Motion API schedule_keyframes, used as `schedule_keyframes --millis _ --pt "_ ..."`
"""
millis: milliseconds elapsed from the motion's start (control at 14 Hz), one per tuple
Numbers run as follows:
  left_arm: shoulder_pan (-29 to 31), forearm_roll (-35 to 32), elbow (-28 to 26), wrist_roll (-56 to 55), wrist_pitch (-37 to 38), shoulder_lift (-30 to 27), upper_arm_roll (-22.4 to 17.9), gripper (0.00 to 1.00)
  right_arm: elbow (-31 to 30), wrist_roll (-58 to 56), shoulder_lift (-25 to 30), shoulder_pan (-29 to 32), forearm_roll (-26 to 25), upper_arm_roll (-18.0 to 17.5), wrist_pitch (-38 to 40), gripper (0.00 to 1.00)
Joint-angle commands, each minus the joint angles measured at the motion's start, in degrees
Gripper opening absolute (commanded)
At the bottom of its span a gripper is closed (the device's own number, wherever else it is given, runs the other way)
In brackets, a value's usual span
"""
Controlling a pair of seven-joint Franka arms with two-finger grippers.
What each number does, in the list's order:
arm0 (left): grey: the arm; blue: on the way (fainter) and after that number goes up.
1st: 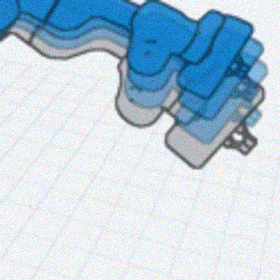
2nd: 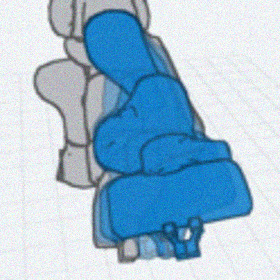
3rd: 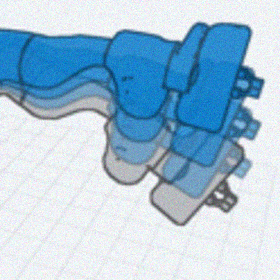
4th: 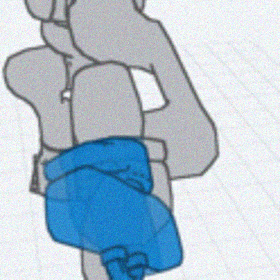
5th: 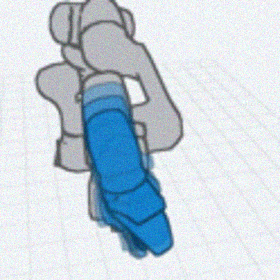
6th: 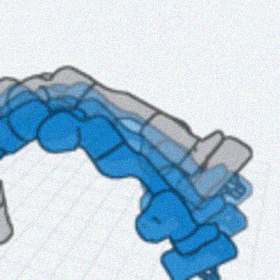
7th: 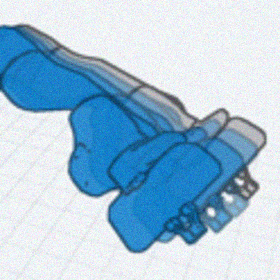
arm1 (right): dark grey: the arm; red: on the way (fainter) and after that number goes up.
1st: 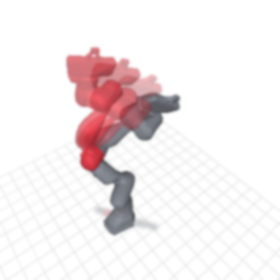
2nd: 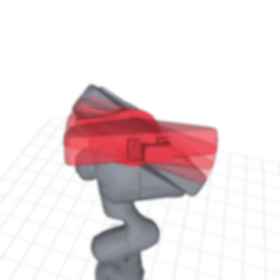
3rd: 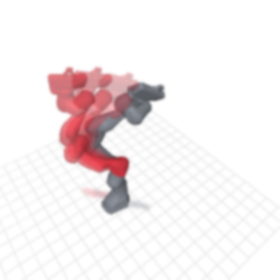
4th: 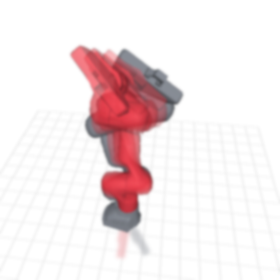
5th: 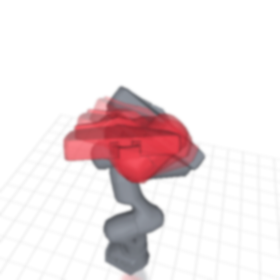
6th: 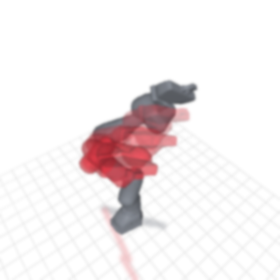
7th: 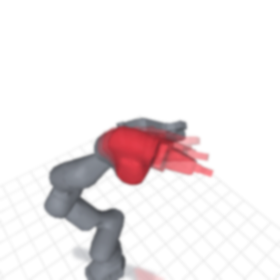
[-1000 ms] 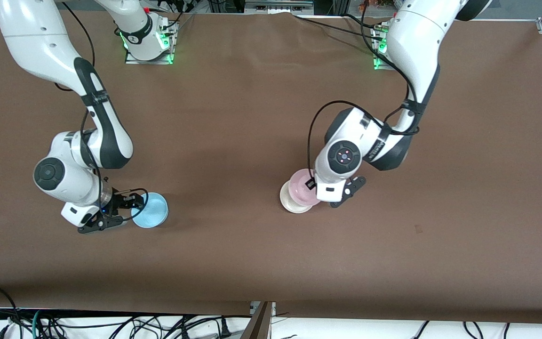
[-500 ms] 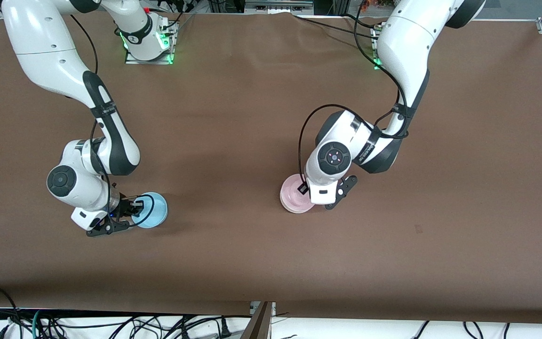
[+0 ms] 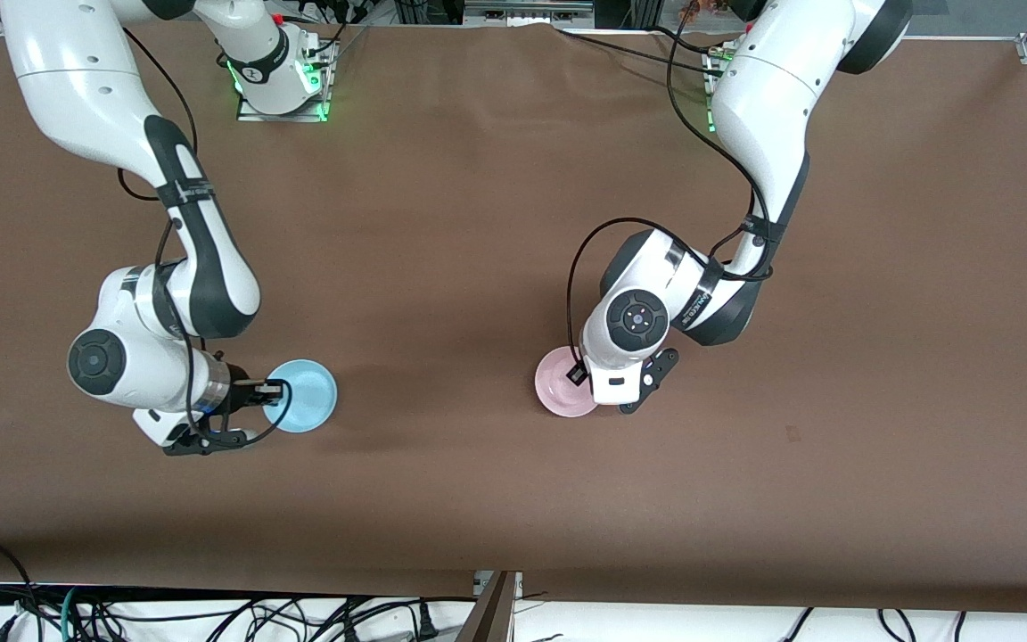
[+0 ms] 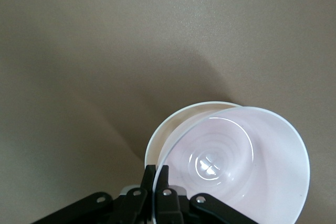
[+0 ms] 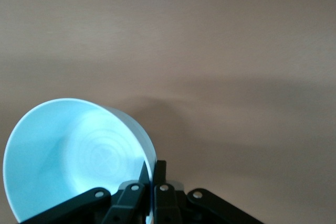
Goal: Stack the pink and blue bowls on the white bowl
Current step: 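Lift the blue bowl with the right gripper while the left gripper withdraws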
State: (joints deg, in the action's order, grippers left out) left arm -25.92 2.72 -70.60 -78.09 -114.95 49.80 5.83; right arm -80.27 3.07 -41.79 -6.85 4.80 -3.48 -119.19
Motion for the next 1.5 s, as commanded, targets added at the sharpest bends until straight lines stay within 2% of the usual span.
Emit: schedule_keyframes --millis 0,71,143,214,286,357,500,714,857,1071,1286,1429 --pt "-0.3 1.1 2.2 -0.3 -1.8 1.8 -0.4 0.0 1.6 5.6 0.1 -2.4 0.7 0.1 2.5 0.0" --pt "-0.2 1.1 2.2 -0.2 -2.0 1.9 -0.4 0.0 1.6 6.2 0.2 -3.0 0.7 0.1 2.6 0.0" --pt "0.9 1.2 2.2 -0.1 -2.0 1.9 -0.4 0.2 1.7 6.4 0.6 -3.3 0.7 0.1 2.6 0.0" --pt "2.3 2.5 2.2 0.0 -2.0 1.8 -0.2 0.55 1.8 7.4 0.6 -3.4 0.7 0.1 2.6 0.0" --pt "2.7 4.6 2.2 0.4 -1.9 1.6 -0.3 0.63 1.8 8.3 0.6 -3.5 0.7 0.1 2.6 0.0" --pt "3.2 5.0 2.2 0.6 -1.8 1.5 -0.3 0.79 1.8 8.5 0.6 -3.5 0.7 0.1 2.6 0.0" --pt "3.5 4.8 2.2 0.7 -1.2 1.3 -0.4 1.0 1.8 8.7 0.6 -3.5 0.7 0.1 2.6 0.0" --pt "4.9 4.6 2.3 1.3 0.6 0.8 -0.7 1.0 1.8 14.4 0.7 -6.0 0.7 0.0 2.6 0.0" --pt "6.7 4.7 2.3 7.1 3.7 0.0 -0.5 1.0 1.9 18.8 0.7 -7.5 0.8 -0.1 2.6 0.0" --pt "10.6 4.7 3.4 16.0 13.0 -4.1 -0.3 1.0 4.0 29.8 0.6 -9.2 0.7 -3.7 2.5 0.0" --pt "16.3 4.6 13.0 36.3 30.5 -8.1 -0.5 1.0 5.9 41.4 -0.2 -10.1 0.7 -7.8 1.1 0.0" --pt "20.5 4.4 15.9 49.3 35.5 -12.2 -0.8 1.0 6.4 49.2 -1.3 -13.2 0.7 -8.1 -3.1 0.0"
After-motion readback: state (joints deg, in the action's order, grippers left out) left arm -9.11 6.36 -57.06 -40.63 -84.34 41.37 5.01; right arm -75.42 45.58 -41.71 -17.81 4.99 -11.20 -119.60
